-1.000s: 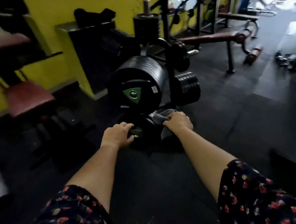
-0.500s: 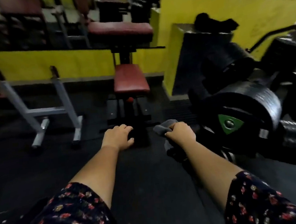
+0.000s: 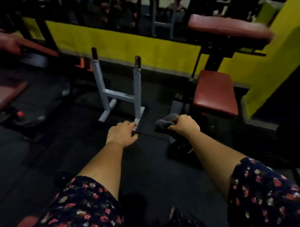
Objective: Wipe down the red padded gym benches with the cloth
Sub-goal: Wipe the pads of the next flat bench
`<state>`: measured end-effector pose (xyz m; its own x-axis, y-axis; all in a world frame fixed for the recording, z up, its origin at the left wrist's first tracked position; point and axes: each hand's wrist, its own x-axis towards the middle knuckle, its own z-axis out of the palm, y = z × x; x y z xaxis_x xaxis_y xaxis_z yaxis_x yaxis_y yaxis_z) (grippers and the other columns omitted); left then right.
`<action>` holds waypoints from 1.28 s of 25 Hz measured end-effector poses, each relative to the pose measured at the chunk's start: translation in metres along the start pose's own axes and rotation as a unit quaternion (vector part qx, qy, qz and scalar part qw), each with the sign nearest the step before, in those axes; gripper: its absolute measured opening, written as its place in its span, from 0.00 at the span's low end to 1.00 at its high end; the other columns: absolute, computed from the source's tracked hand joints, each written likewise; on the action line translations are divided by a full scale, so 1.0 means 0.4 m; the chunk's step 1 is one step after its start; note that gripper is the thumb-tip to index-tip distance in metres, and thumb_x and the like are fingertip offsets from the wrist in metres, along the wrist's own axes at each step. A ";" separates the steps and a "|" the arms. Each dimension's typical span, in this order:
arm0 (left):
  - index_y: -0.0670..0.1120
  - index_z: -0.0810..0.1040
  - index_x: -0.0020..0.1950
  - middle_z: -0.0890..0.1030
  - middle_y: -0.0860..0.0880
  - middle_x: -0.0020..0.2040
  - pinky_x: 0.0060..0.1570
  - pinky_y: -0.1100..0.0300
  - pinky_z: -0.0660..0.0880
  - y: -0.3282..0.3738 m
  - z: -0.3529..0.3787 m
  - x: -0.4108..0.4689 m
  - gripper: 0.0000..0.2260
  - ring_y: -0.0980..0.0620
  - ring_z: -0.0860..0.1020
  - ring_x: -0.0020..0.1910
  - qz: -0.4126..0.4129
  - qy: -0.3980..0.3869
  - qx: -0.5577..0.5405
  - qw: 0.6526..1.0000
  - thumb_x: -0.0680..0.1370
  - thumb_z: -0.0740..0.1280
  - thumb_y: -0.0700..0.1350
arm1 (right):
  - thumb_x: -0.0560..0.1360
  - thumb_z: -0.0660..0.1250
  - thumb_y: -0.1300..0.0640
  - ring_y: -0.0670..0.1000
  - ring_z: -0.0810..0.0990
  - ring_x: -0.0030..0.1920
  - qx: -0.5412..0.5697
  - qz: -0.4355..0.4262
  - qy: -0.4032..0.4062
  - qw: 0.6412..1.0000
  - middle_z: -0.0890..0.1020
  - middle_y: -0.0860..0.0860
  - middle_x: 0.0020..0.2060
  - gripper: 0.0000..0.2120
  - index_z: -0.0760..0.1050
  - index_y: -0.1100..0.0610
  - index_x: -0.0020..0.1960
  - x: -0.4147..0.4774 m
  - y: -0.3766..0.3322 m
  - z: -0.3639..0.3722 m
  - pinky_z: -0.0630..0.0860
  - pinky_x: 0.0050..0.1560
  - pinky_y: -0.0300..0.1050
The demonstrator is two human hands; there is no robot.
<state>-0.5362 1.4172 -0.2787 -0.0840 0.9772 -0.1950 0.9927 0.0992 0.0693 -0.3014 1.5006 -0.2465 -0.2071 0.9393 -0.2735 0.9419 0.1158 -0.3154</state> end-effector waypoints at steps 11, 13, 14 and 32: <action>0.55 0.67 0.74 0.72 0.49 0.67 0.53 0.50 0.74 -0.287 -0.089 0.349 0.24 0.46 0.73 0.63 -0.240 0.008 -0.122 0.963 0.79 0.62 0.58 | 0.74 0.69 0.45 0.55 0.79 0.51 -0.102 -0.223 -0.070 0.967 0.79 0.53 0.52 0.16 0.79 0.50 0.58 0.607 -0.402 -0.091 0.80 0.50 0.51; 0.54 0.67 0.74 0.71 0.49 0.69 0.56 0.49 0.74 -0.330 -0.121 0.400 0.24 0.45 0.72 0.65 -0.280 0.030 -0.136 0.950 0.79 0.62 0.58 | 0.74 0.68 0.45 0.56 0.78 0.53 -0.117 -0.255 -0.072 0.957 0.78 0.54 0.54 0.18 0.78 0.53 0.60 0.692 -0.475 -0.112 0.79 0.52 0.52; 0.54 0.66 0.75 0.70 0.49 0.70 0.57 0.49 0.74 -0.353 -0.131 0.419 0.24 0.45 0.72 0.66 -0.296 0.037 -0.138 0.945 0.80 0.62 0.58 | 0.75 0.68 0.45 0.57 0.78 0.54 -0.125 -0.275 -0.068 0.951 0.77 0.54 0.55 0.18 0.78 0.54 0.61 0.728 -0.511 -0.114 0.79 0.52 0.52; 0.54 0.65 0.75 0.71 0.50 0.70 0.57 0.49 0.74 -1.149 -0.137 0.400 0.24 0.46 0.72 0.65 -0.479 0.046 -0.142 0.865 0.80 0.61 0.57 | 0.73 0.69 0.44 0.59 0.76 0.58 -0.228 -0.504 -0.141 0.821 0.76 0.54 0.59 0.18 0.79 0.47 0.61 1.003 -1.498 0.242 0.78 0.53 0.52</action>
<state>-1.0105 1.5383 -0.2883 -0.8754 0.4314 -0.2181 0.4040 0.9007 0.1596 -0.9747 1.7769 -0.2551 -0.9348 0.1874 -0.3018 0.2423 0.9576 -0.1558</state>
